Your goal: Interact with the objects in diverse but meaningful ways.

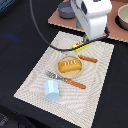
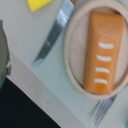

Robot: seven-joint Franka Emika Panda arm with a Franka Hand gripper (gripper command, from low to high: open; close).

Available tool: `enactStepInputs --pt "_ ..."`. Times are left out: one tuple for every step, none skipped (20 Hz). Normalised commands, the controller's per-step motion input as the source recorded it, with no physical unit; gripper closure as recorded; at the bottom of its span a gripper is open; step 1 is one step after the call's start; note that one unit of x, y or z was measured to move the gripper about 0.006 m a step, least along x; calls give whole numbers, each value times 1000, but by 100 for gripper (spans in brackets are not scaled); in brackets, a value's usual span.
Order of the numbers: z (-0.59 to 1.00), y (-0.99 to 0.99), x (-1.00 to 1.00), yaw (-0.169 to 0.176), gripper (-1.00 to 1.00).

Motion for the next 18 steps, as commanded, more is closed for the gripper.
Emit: enactStepInputs --pt "-609 503 163 28 -100" --pt "-620 529 143 31 -100" --pt "-634 514 140 34 -100" --pt "-691 457 174 38 -100" --pt "-717 400 206 42 -100" --pt "-720 383 191 46 -100" --pt "-714 363 197 45 -100" --pt "-714 274 191 41 -100" --pt "-694 189 197 34 -100" --pt "-640 160 243 26 -100" --pt "-520 83 391 26 -100" --pt "-237 0 497 28 -100" --pt "-197 0 440 16 -100" --pt "-203 0 389 15 -100" --pt "-226 0 314 16 -100" --pt "-234 0 277 13 -100" --pt "-243 0 240 12 -100" --pt "-269 0 211 11 -100"
